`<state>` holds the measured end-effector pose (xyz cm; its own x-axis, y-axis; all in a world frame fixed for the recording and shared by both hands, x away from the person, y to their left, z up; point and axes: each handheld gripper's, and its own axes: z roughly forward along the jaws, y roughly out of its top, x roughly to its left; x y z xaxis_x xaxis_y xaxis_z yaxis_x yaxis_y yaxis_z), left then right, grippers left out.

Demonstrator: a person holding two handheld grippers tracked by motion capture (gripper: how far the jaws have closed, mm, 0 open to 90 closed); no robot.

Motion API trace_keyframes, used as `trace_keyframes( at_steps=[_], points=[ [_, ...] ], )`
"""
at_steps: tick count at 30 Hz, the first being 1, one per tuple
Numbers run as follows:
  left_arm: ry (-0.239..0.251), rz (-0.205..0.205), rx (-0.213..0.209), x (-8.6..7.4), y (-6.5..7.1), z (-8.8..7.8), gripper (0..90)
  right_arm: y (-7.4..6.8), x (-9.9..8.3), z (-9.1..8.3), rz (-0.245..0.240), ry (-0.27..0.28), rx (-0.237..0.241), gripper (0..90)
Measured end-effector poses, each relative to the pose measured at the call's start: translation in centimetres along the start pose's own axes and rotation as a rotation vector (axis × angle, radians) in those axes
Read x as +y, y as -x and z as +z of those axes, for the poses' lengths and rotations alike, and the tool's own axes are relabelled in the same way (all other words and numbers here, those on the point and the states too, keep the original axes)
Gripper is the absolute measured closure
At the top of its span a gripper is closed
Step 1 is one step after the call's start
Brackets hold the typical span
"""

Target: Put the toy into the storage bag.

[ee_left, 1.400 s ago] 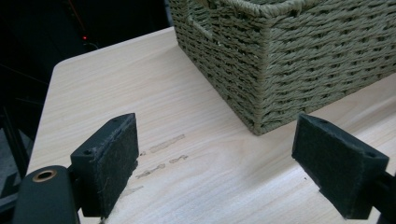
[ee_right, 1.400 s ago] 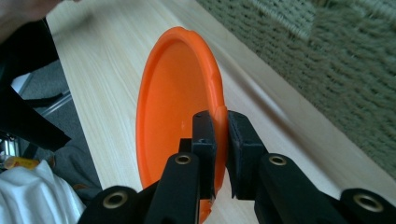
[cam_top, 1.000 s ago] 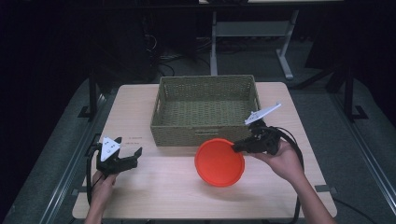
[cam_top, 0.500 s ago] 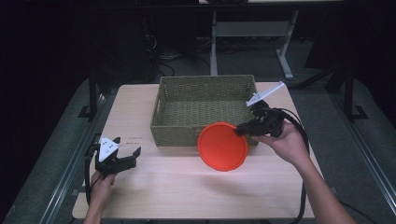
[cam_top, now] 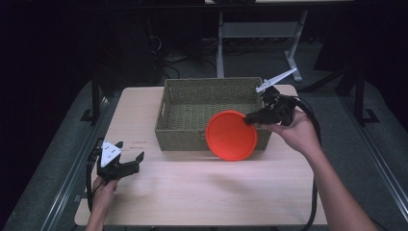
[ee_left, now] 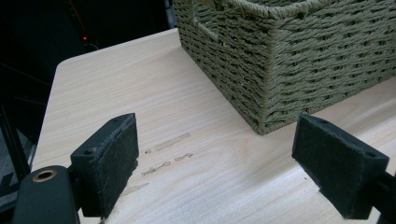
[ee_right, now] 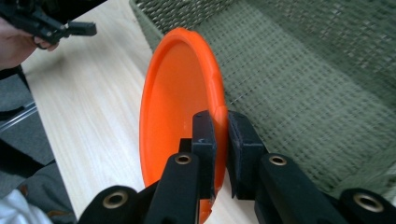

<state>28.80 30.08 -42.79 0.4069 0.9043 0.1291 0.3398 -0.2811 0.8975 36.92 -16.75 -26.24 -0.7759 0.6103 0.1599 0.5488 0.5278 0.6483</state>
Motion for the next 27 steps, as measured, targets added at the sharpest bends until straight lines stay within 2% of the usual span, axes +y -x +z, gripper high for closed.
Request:
trace_keyframes(
  at_steps=[16,21,22,27],
  points=[
    [-0.004,-0.007,-0.007,-0.1,-0.3,0.0,14.1,1.6,2.8,-0.5,0.013,0.011,-0.036,82.2],
    [0.002,-0.021,-0.005,0.0,-0.5,0.0,14.1,1.9,3.5,-0.6,0.009,0.019,-0.036,82.2],
    [0.003,-0.033,-0.004,0.0,-0.6,0.0,14.1,2.2,3.9,-0.6,0.012,0.018,-0.04,82.2],
    [0.0,-0.035,-0.004,-0.1,-0.6,0.1,14.1,2.9,4.4,-0.6,0.01,0.02,-0.05,82.2]
  ],
)
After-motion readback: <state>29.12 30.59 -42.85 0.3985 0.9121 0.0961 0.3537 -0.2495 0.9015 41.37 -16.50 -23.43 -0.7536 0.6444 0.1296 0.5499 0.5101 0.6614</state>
